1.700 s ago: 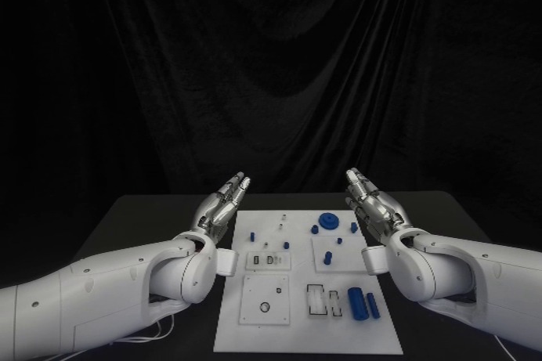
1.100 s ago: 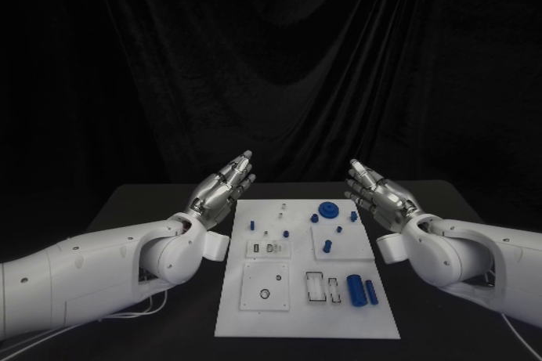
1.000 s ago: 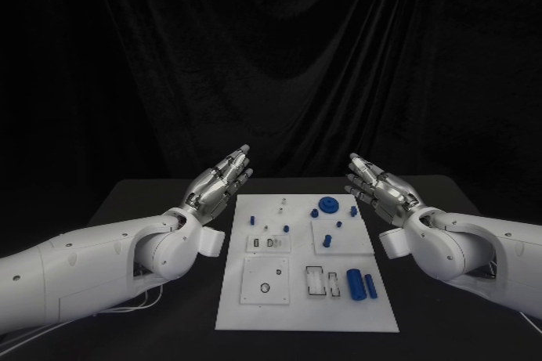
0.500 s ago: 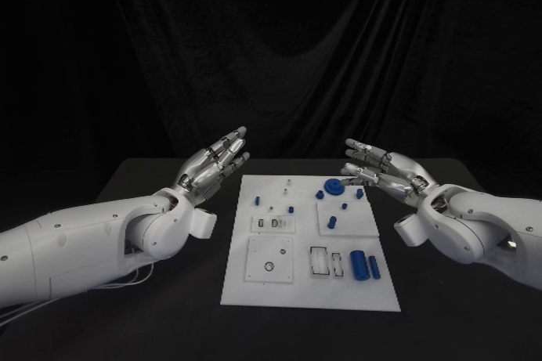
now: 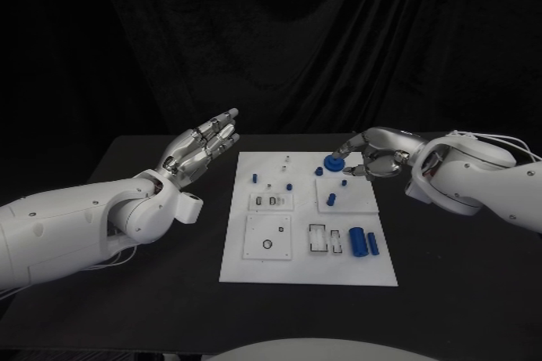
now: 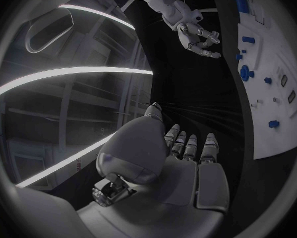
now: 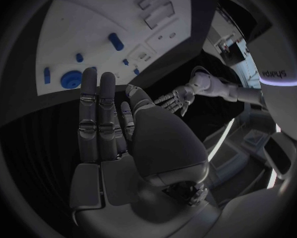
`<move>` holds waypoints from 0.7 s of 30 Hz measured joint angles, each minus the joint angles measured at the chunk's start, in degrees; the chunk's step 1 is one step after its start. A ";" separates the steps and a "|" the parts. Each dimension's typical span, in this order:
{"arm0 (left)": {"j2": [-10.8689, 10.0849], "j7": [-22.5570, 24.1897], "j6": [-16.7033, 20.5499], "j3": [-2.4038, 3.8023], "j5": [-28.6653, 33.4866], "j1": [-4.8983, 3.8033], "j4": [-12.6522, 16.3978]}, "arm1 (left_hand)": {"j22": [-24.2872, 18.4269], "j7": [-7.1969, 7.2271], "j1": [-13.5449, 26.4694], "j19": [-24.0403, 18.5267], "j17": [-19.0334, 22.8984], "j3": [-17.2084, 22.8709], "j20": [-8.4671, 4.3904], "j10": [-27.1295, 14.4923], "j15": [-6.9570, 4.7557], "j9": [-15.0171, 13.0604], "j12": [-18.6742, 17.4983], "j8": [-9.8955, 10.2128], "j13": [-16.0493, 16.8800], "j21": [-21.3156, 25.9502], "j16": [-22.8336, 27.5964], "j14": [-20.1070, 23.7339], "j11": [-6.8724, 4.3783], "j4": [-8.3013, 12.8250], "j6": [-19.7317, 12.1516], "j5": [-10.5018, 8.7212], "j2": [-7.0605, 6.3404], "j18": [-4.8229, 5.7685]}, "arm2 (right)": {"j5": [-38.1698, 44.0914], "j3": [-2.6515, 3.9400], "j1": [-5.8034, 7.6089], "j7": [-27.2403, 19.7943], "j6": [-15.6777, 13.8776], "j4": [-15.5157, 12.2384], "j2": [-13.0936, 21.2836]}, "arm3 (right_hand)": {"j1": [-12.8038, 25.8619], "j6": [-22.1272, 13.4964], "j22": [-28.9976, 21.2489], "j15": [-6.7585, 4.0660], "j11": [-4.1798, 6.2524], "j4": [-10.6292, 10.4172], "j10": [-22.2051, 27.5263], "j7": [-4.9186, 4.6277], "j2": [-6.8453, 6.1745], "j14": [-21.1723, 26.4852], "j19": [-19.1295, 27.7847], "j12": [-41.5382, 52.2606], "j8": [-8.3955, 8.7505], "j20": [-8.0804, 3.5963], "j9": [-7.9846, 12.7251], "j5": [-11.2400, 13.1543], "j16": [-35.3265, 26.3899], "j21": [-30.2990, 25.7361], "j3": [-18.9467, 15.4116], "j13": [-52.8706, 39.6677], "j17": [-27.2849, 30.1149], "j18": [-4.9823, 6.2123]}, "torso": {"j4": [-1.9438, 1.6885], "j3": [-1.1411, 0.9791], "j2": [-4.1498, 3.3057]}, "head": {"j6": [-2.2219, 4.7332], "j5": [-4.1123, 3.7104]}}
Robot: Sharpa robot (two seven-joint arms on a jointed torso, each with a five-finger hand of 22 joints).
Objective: Assemble the parts on the task board
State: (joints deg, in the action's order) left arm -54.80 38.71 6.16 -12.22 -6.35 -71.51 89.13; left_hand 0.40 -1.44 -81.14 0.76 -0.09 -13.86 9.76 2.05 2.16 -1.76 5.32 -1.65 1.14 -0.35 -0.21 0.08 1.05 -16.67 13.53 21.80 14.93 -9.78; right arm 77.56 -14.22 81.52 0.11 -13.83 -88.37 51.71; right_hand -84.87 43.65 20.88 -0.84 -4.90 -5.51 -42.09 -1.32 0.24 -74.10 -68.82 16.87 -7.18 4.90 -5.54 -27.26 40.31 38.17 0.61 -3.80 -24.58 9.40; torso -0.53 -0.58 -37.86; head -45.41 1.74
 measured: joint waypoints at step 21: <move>-0.17 0.03 -0.21 -0.01 -1.42 0.00 -0.76 | -0.01 0.30 -1.27 -0.21 0.04 0.00 0.20 -0.19 0.40 0.01 0.00 0.00 -0.01 0.00 0.00 0.00 -0.19 0.01 0.31 0.00 0.26 0.01 | 29.13 -0.02 1.28 6.45 0.29 2.11 -2.66 | 2.93 4.24 34.90 -1.72 1.43 -2.84 -8.08 0.94 -5.75 -7.45 -5.46 -9.96 2.98 -1.04 -0.72 0.00 25.08 28.30 13.52 -0.07 -25.86 -1.86 | -0.99 0.10 -3.45 | 2.00 -2.59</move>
State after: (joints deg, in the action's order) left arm -54.97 38.74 5.95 -12.23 -7.77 -71.51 88.37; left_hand 0.39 -1.14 -82.41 0.55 -0.05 -13.87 9.96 1.86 2.57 -1.75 5.32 -1.65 1.13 -0.35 -0.21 0.08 0.86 -16.66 13.84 21.80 15.19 -9.77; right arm 106.69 -14.24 82.80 6.56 -13.54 -86.26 49.05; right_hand -81.94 47.89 55.79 -2.56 -3.47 -8.35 -50.17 -0.38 -5.51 -81.55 -74.28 6.91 -4.21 3.86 -6.26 -27.25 65.38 66.47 14.12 -3.87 -50.43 7.54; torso -1.52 -0.47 -41.31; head -43.41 -0.85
